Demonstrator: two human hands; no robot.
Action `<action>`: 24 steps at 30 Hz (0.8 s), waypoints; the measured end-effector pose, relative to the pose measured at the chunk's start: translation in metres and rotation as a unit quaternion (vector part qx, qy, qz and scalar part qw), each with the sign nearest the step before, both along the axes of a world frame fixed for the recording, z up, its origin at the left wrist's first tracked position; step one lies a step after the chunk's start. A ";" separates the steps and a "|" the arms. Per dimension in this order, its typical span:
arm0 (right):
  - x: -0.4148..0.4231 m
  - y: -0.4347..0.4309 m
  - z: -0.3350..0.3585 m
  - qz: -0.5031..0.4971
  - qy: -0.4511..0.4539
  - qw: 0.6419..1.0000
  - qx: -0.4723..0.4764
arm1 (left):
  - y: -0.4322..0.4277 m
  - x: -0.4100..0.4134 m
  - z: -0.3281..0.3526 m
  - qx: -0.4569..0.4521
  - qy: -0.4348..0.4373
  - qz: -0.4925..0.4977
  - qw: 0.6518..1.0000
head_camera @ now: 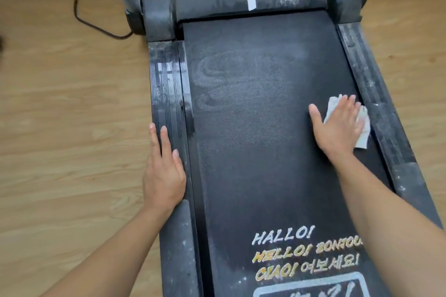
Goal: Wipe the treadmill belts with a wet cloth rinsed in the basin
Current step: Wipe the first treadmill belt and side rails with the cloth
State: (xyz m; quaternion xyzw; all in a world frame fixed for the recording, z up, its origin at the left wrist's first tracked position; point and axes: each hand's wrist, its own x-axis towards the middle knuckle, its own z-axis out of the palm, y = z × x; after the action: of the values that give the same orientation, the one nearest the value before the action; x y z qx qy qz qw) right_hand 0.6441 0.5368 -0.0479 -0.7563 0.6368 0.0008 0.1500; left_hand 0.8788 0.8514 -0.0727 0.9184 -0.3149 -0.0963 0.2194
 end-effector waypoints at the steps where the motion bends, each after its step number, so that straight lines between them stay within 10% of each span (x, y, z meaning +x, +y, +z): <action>1: 0.024 0.017 0.000 0.010 -0.010 1.000 0.000 | 0.000 -0.001 -0.001 0.000 -0.001 0.000 1.000; 11: 0.096 0.193 -0.017 0.524 -0.023 0.851 -0.028 | 0.006 0.007 0.002 -0.043 0.048 -0.025 0.998; 17: -0.042 0.030 -0.001 0.236 0.019 0.971 -0.023 | 0.000 0.000 0.008 0.001 0.035 0.005 0.999; 24: -0.029 0.042 -0.003 0.029 0.020 0.999 -0.009 | -0.002 0.003 0.004 -0.002 0.006 -0.003 1.000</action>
State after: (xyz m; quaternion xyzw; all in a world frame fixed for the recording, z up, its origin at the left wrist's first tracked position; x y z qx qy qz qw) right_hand 0.6155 0.5785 -0.0510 -0.7755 0.6176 0.0147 0.1300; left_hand 0.8820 0.8491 -0.0686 0.9164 -0.3164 -0.1015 0.2231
